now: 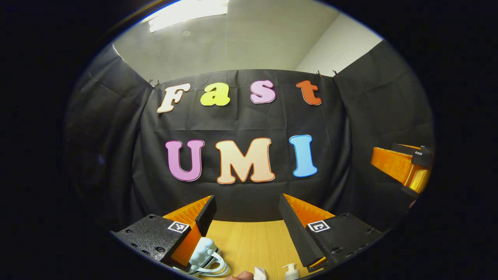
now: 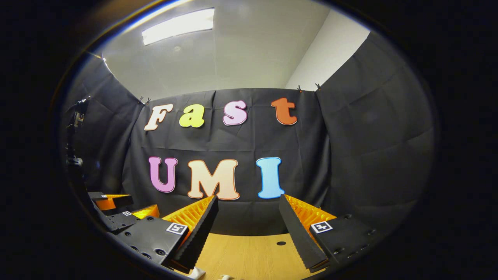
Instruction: First open the suitcase, pack the skin care products into it, and then close the suitcase.
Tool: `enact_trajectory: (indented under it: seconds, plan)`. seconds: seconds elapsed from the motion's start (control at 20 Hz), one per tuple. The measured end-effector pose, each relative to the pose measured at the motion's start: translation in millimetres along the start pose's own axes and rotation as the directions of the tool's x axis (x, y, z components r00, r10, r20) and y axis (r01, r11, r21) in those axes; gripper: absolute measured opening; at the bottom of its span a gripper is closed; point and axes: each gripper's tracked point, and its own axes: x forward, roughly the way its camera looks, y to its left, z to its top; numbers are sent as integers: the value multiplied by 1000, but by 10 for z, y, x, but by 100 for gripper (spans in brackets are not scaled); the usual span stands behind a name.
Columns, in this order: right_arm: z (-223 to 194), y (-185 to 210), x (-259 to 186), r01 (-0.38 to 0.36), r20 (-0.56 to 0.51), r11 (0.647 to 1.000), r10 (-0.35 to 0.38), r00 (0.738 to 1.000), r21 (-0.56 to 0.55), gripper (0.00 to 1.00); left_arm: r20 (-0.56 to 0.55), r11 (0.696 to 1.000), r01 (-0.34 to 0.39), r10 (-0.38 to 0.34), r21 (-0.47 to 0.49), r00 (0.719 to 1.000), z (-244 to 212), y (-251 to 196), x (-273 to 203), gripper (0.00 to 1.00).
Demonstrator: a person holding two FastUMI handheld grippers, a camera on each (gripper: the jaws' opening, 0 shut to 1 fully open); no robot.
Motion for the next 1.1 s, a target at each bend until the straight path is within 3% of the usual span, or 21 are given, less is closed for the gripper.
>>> enact_trajectory:
  seconds: [0.3,0.55,0.75,1.1]
  plan:
    - [-103,-44,13,-29,-12,1000,30,999,11,98,-24,1000,-19,18,-7,1000,-120,-39,-31,94]
    - [-323,-40,50,-104,-38,994,105,994,28,98,-145,999,-23,26,24,989,-572,-113,-74,94]
    - [-628,-36,89,-154,-92,987,157,983,40,98,-315,996,-32,57,83,947,-1240,-25,-162,93]
    - [-804,-86,134,-47,-120,999,48,992,11,99,-479,997,3,33,73,877,-2055,247,-158,93]
